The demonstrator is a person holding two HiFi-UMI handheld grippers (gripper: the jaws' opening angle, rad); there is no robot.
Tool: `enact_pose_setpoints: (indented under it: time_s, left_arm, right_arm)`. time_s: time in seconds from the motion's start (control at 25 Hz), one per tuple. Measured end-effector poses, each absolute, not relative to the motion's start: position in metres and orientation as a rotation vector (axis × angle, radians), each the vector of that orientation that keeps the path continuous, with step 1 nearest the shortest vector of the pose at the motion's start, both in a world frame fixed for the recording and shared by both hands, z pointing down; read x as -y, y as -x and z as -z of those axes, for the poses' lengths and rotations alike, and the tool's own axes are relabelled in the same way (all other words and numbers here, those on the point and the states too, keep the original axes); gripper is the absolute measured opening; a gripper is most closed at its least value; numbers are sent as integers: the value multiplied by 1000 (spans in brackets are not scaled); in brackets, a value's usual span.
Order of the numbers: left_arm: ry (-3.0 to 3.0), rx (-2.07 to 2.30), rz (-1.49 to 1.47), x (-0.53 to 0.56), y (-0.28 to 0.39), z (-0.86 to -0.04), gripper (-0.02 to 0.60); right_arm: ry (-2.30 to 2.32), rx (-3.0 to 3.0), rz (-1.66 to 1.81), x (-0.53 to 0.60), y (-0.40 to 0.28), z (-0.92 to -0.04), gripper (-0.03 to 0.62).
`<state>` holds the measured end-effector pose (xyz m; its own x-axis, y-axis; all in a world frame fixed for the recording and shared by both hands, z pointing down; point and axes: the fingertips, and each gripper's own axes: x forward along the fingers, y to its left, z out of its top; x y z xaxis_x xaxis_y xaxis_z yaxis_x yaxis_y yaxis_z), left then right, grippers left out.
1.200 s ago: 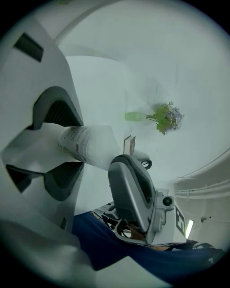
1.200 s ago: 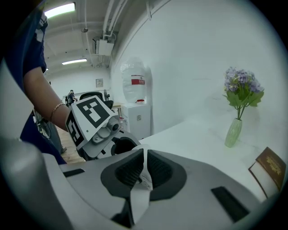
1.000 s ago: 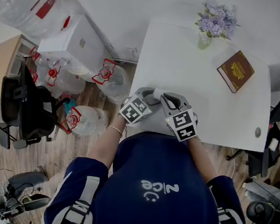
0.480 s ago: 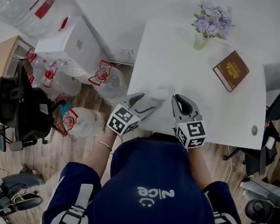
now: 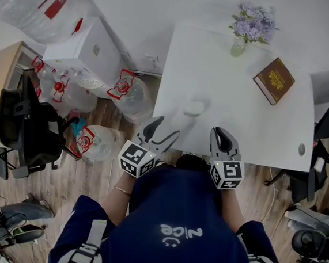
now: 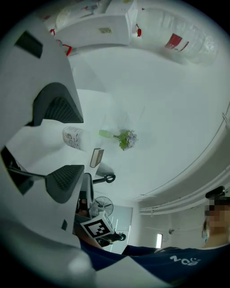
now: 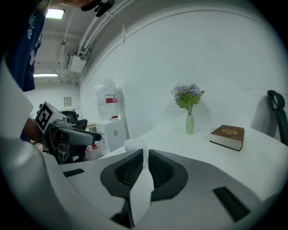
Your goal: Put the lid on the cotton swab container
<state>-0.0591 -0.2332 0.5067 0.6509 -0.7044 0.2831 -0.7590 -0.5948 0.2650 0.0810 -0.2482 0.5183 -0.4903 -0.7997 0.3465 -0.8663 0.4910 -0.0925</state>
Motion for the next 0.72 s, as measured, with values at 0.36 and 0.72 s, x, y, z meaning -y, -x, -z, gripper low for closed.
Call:
enact_pose_setpoints:
  time_s: [0.36,0.72]
  left_arm:
    - [-2546,1157,-182,221,62,-494,294]
    - [-2549,1277,-90,229,72,-479,34]
  right_arm:
    - [-1435,2509,-350,240,-67,-509,57]
    - [-1402,2516,-300,238,-59,-503,57]
